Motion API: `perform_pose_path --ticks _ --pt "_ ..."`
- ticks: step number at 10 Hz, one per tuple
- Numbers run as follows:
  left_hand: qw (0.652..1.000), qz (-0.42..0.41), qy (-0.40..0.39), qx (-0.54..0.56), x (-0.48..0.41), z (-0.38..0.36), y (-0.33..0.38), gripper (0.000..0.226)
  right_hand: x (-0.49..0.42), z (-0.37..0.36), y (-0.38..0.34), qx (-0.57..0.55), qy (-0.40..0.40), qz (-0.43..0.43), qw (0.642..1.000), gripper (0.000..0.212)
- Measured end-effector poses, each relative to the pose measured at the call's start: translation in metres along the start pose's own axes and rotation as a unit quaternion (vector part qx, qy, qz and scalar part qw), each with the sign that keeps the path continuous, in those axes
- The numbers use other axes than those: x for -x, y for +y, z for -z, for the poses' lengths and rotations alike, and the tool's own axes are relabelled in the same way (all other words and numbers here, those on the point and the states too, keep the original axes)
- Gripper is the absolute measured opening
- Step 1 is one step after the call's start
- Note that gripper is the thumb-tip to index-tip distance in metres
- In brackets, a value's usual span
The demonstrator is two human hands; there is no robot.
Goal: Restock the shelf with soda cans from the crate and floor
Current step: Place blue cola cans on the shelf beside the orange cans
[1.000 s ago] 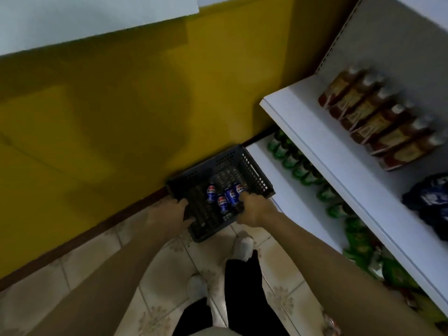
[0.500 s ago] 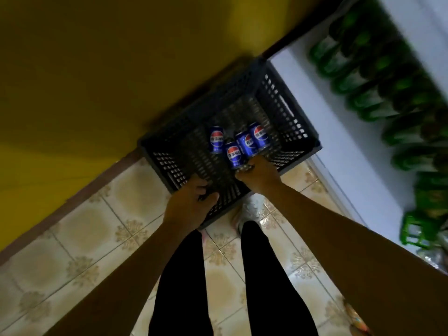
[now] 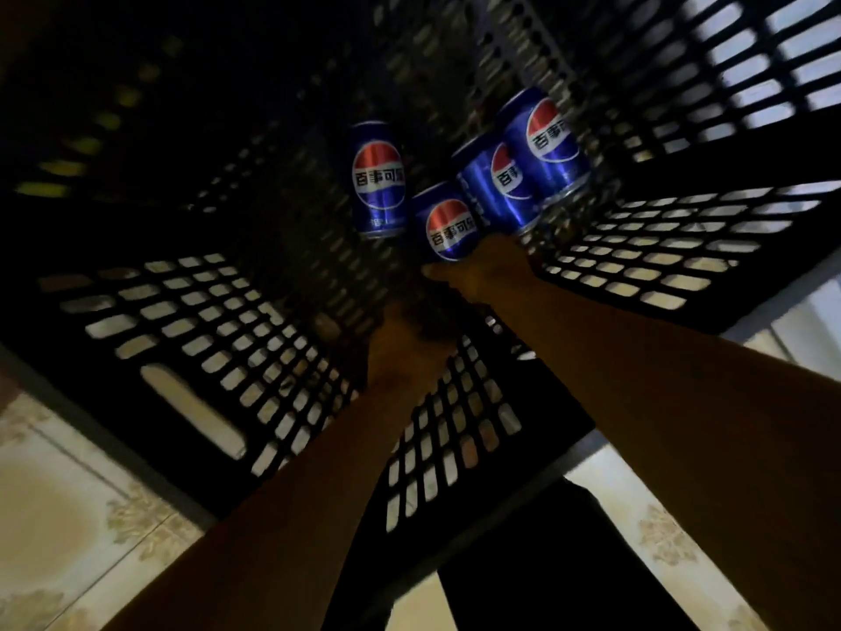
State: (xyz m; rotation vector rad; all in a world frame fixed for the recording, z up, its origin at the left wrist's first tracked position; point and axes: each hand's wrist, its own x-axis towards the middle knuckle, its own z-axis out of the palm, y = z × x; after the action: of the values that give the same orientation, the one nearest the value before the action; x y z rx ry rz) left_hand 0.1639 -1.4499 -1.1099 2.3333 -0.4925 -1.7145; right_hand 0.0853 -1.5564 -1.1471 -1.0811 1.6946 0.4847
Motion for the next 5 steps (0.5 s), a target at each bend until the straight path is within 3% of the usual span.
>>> perform_pose_path --ticks 1,2,3,4,5 --pt "1.000 0.001 0.003 0.002 -0.016 -0.003 -0.006 0.047 -0.015 -0.016 -0.002 0.014 0.055 -0.001 0.998 0.099" --pt "1.000 0.008 0.006 0.003 -0.013 0.004 -0.005 0.045 -0.009 -0.018 -0.010 -0.012 0.053 -0.019 0.998 0.097" --pt "0.999 -0.006 -0.039 -0.025 0.024 0.022 0.019 0.041 0.024 0.002 -0.028 -0.120 -0.059 -0.076 0.988 0.092" --pt "0.997 -0.026 0.000 0.066 0.082 0.042 0.046 0.055 0.092 0.041 -0.038 -0.270 -0.178 -0.107 0.940 0.075" --pt "0.997 -0.046 0.045 0.040 0.151 0.063 0.083 0.087 0.180 0.074 -0.034 -0.317 -0.214 -0.131 0.915 0.070"
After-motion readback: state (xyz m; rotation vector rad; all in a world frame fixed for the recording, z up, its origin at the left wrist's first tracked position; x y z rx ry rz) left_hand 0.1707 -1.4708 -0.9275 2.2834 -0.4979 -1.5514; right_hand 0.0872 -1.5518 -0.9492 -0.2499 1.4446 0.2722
